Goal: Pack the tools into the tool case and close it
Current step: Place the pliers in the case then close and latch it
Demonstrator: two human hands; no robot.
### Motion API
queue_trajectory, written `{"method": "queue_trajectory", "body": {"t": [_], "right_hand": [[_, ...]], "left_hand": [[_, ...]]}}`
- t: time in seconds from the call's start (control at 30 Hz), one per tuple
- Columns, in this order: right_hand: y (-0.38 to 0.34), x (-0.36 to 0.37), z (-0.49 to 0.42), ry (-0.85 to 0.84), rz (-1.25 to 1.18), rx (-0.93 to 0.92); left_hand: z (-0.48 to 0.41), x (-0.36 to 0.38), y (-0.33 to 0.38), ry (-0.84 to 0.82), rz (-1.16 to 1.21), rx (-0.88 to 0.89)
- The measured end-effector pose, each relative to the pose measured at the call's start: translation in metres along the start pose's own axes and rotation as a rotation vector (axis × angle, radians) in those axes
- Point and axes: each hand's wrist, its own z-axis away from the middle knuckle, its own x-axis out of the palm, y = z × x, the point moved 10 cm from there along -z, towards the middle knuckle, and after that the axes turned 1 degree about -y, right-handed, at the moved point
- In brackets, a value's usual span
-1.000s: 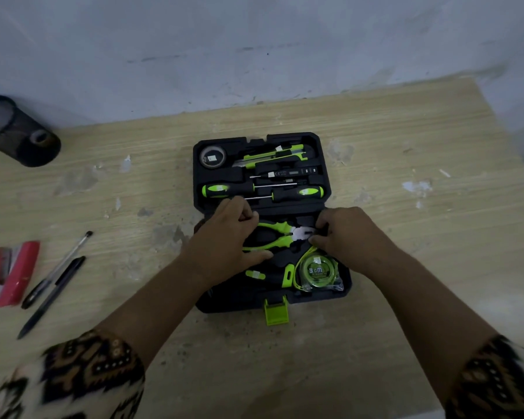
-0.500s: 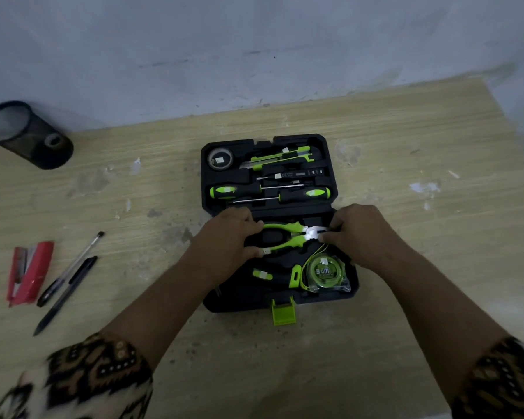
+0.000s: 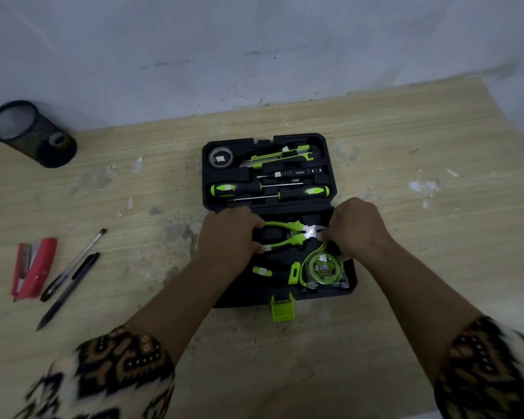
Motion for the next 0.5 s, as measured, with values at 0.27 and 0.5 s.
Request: {"method": "queue_trajectory", "body": {"t": [0.27, 0.5], "right_hand": [[-0.005, 0.002, 0.004, -0.055, -0.051, 0.016], [-0.007, 0.000, 0.002, -0.063, -0.054, 0.052]], "left_hand": [[0.000, 0.002, -0.007, -0.029, 0.175, -0.007], [-0.003, -0.007, 0.006, -0.009, 0.056, 0.015]]}}
